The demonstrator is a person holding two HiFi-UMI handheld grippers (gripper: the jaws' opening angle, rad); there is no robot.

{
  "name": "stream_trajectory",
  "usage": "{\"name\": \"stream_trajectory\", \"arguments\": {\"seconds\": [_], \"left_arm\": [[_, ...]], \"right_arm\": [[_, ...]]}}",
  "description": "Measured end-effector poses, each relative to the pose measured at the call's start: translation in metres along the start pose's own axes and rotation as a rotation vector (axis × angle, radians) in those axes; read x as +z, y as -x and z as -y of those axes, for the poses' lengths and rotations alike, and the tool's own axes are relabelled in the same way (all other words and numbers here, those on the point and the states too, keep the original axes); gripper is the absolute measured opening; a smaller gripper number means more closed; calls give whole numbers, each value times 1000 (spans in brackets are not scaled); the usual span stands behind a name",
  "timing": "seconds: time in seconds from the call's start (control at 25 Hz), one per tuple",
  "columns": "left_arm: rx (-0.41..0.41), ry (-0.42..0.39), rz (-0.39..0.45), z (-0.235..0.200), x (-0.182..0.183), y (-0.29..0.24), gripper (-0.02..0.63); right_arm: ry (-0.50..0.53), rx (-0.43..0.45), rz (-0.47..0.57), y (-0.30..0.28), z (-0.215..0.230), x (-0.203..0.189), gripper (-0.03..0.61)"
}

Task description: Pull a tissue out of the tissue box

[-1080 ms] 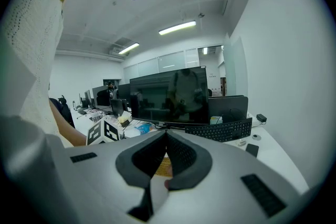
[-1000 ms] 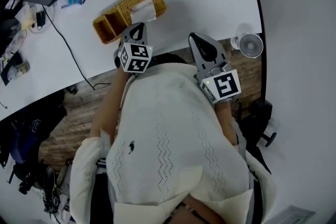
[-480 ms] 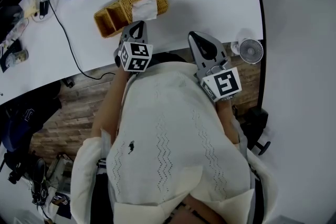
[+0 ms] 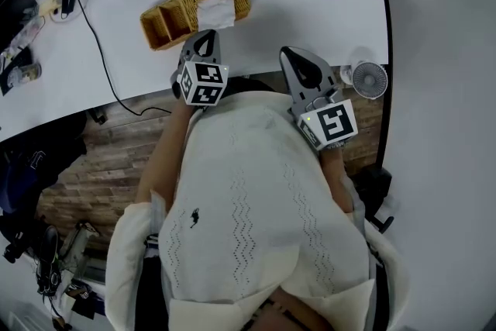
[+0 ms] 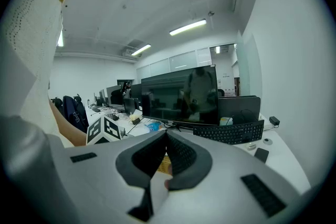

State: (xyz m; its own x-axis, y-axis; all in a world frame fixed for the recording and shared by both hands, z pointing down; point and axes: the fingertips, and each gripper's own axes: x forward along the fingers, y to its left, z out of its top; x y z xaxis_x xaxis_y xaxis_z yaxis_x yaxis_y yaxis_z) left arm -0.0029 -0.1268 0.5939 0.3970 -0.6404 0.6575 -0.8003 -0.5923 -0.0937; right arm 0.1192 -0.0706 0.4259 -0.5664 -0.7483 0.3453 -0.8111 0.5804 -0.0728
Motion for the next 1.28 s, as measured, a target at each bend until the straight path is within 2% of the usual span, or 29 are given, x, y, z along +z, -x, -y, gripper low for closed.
{"name": "stream_trajectory", "arguments": {"seconds": [0.84,1.28], "left_arm": [[46,75,34,0,-3,23,12],[61,151,145,-6,13,47,12]], "right_arm": [[2,52,6,3,-6,-4,2],[-4,79,7,2,-12,-7,2]]}}
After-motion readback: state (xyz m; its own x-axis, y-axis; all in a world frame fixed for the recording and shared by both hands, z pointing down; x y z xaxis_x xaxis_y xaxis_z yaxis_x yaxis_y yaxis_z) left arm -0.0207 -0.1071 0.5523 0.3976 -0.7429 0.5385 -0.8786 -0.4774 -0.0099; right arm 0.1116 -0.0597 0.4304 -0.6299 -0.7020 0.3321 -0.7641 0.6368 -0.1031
